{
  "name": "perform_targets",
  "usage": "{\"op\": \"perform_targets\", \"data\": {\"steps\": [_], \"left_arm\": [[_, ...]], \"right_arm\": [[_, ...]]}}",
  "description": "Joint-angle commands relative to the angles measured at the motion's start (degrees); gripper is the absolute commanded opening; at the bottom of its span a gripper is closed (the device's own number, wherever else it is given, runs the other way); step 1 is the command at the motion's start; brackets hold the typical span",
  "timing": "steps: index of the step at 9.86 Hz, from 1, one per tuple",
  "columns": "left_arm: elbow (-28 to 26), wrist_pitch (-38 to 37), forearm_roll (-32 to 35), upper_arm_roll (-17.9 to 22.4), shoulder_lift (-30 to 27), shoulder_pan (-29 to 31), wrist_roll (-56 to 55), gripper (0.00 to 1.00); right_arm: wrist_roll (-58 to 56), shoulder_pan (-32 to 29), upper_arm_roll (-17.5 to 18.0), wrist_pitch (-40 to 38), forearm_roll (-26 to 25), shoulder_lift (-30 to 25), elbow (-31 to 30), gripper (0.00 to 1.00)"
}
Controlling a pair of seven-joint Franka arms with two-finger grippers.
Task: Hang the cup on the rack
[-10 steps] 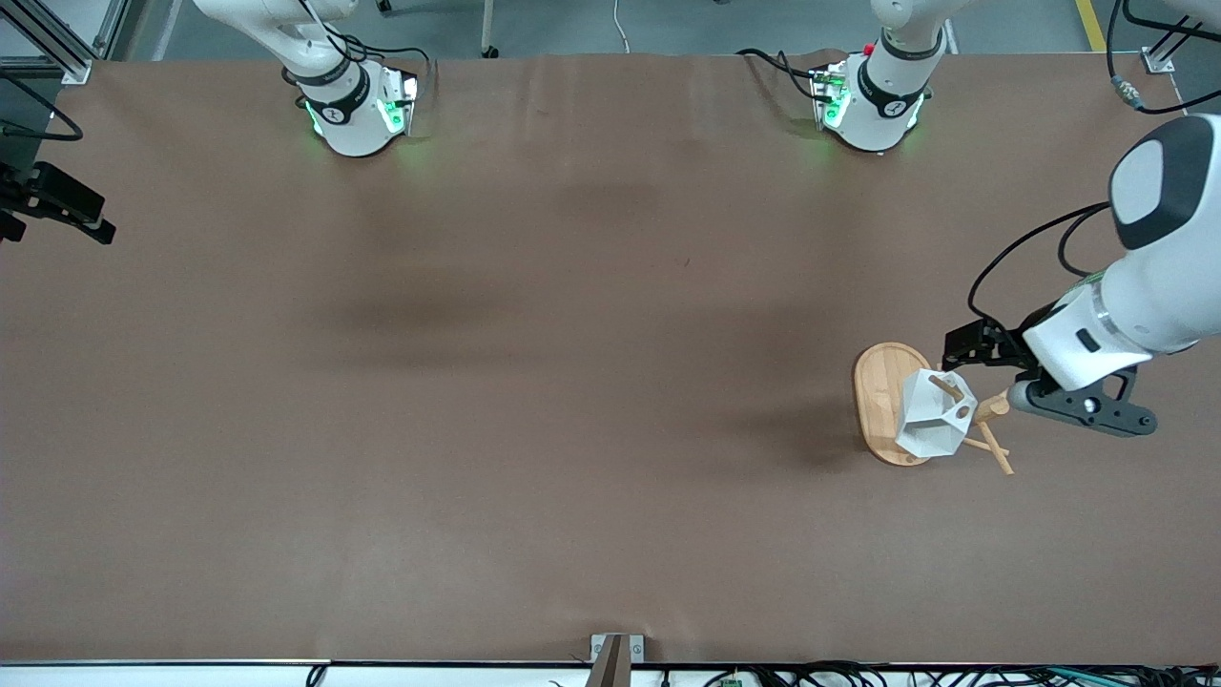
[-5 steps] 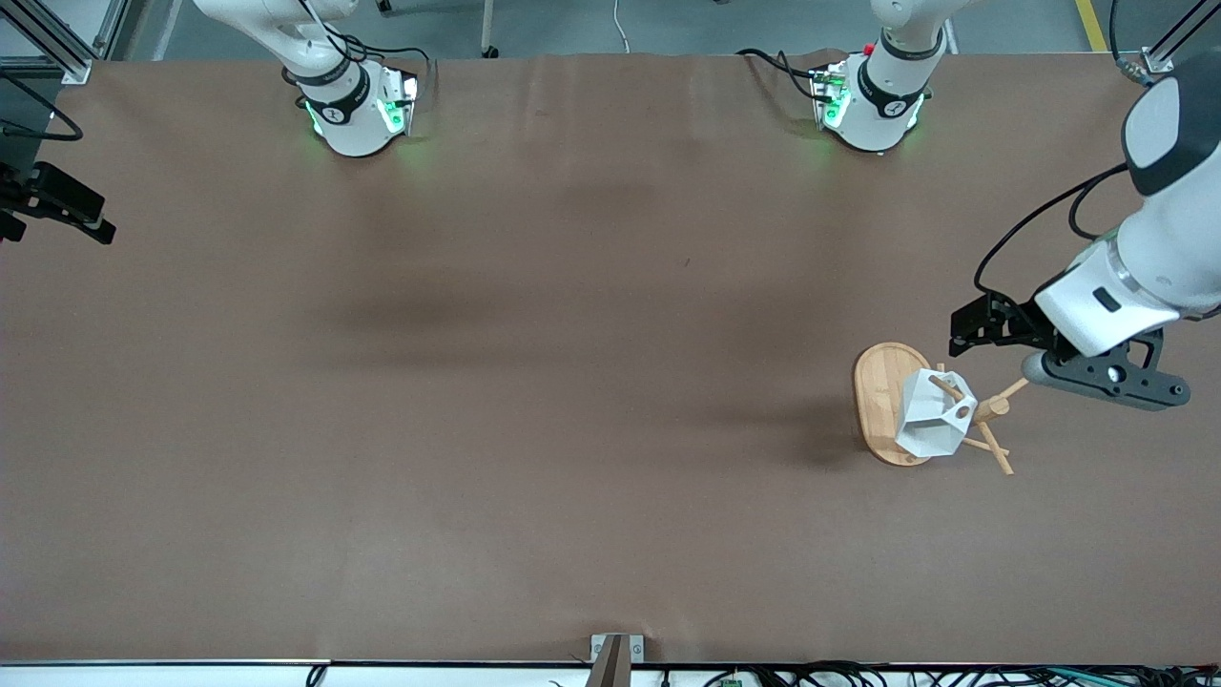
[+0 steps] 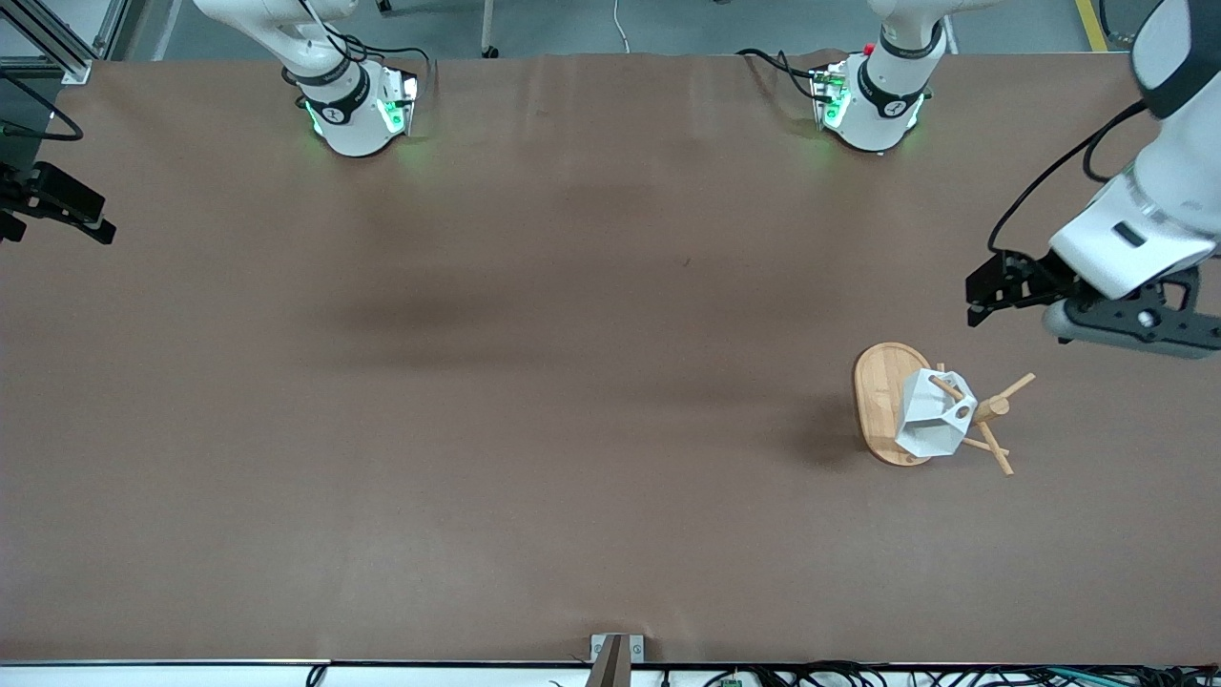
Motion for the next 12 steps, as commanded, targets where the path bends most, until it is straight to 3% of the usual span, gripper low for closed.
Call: {"op": "perform_targets", "data": {"steps": [1,5,8,12], "left_arm": [[-2.86,-3.94,-1.36,7.72,-4.17,-7.04,0.37,1.00],[-8.21,-8.37,-2.23,13.45,-10.94,-11.20,0.46,1.00],[-12.35,-8.37,-3.38,13.90,-13.50,-11.11,1.33,1.00],[-12.45,-8.80,-2.77,13.82,-13.59,-11.11,1.07,1.00]], "right_arm": [[0.18,0.28,-0.10,0.32,-0.12,-0.46,-0.44,1.00],[0.18,0.28,-0.10,0.32,-0.12,-0.46,-0.44,1.00],[0.18,0.28,-0.10,0.32,-0.12,-0.46,-0.44,1.00],[0.18,0.28,-0.10,0.23,-0.12,-0.46,-0.53,1.00]]}}
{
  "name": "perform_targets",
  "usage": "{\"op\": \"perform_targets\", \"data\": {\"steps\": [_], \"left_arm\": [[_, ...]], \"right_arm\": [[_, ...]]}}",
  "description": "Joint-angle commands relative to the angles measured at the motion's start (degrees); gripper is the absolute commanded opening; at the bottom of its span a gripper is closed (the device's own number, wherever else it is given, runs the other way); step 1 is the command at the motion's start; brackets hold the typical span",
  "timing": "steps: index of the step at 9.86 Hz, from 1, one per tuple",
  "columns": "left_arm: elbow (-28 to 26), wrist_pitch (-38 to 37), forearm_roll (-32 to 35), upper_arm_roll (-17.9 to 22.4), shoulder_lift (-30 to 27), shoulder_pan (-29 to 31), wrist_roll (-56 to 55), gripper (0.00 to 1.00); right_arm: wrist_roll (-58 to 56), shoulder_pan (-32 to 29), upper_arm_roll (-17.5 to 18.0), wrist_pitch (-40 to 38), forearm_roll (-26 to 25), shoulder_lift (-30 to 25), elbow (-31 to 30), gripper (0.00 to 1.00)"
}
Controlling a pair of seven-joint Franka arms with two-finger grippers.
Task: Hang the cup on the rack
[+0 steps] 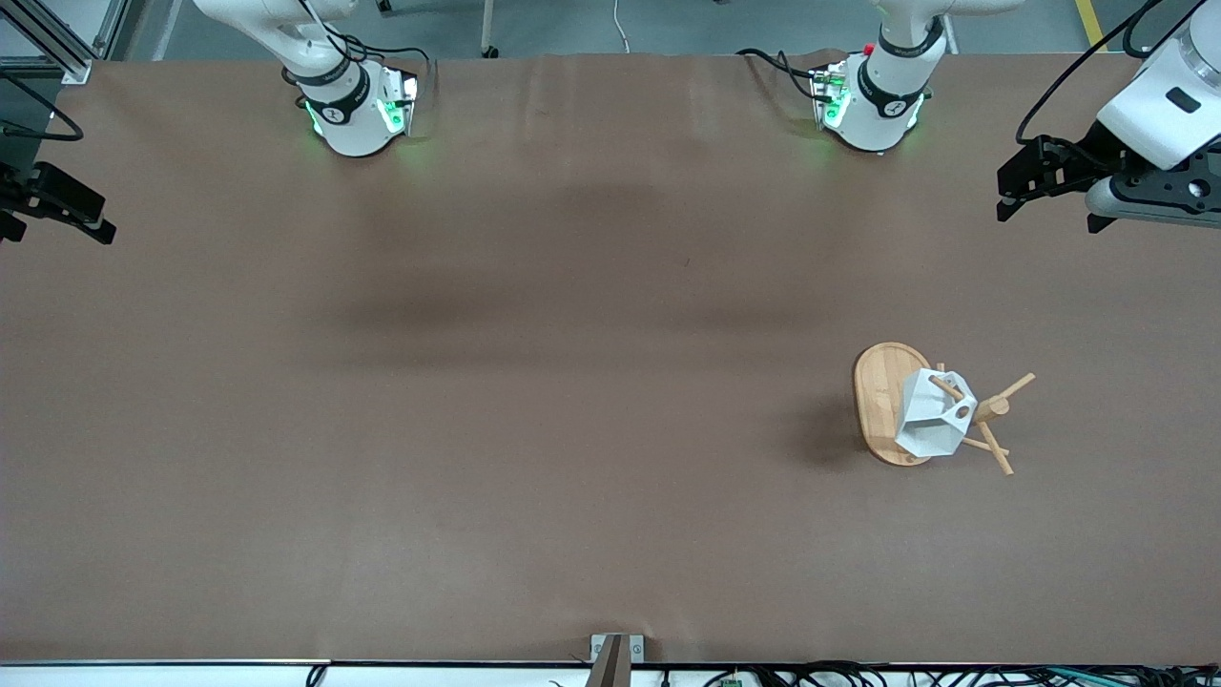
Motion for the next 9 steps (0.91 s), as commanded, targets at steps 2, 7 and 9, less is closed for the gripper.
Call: {"op": "perform_targets", "data": {"steps": [2,7,9], "left_arm": [[-2.35,-0.31,-0.14,0.64,-0.59,-0.54,-0.41,1.00],[-2.35,-0.66,1.88,0.55,-0.50,-0.54,-6.83,1.00],[-2.26,-0.66,1.97,0.55,-0.41,-0.54,-6.74,1.00]], "right_arm": [[0.18,0.28,-0.10,0.31,-0.12,-0.46,-0.51,1.00],[0.18,0.36,-0.10,0.49,-0.04,-0.46,-0.51,1.00],[0.18,0.54,-0.10,0.49,-0.04,-0.46,-0.51,1.00]]}}
